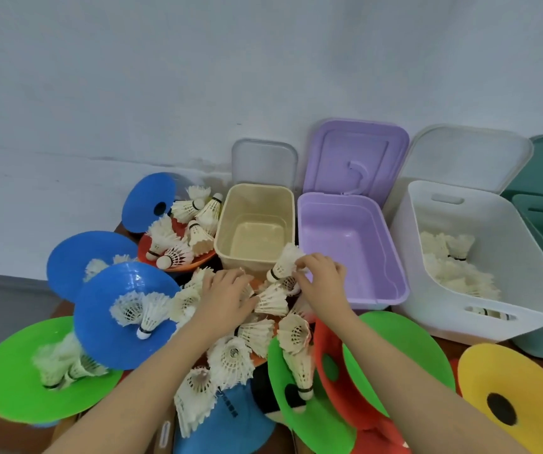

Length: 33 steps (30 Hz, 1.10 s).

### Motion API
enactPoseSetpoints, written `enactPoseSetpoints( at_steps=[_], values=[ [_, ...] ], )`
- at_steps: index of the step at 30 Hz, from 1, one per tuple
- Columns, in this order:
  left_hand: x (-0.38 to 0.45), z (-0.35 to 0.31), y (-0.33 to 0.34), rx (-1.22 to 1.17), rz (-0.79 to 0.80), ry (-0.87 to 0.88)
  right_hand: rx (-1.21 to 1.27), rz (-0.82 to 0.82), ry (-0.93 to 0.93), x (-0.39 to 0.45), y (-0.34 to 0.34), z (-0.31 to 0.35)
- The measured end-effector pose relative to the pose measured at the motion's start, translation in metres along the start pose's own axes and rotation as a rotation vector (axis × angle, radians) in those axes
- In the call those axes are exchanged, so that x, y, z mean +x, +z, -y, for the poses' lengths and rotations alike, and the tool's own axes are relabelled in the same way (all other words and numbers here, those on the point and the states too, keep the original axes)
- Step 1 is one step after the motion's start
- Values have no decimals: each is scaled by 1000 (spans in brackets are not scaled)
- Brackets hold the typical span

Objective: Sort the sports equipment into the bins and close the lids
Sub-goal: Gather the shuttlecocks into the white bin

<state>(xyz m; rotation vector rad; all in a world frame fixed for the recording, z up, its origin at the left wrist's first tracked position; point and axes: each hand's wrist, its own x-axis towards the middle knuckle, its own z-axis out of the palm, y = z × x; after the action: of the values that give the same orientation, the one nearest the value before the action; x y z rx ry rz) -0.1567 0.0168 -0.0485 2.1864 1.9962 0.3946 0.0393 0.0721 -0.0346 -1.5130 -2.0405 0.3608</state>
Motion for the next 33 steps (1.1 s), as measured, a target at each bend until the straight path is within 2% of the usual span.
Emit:
enactPoseSetpoints(
  at_steps=[6, 12, 16, 19, 23, 33],
  values=[
    [1, -9, 9, -27, 74, 93, 142, -280, -3, -15, -18, -3],
    [3, -19, 13, -66, 136, 103, 145, -262, 45, -31, -31, -21],
    [0, -17, 19, -172, 55, 107, 165, -258, 52, -45, -39, -27],
    [-4, -20, 16, -252, -94, 165, 178, -264, 35, -50, -48, -34],
    [1, -40, -1, -242, -299, 255, 202, -287, 3, -47, -69, -47],
    [77, -144, -26, -266, -398, 370, 195, -443, -82, -12, -141, -100]
  ],
)
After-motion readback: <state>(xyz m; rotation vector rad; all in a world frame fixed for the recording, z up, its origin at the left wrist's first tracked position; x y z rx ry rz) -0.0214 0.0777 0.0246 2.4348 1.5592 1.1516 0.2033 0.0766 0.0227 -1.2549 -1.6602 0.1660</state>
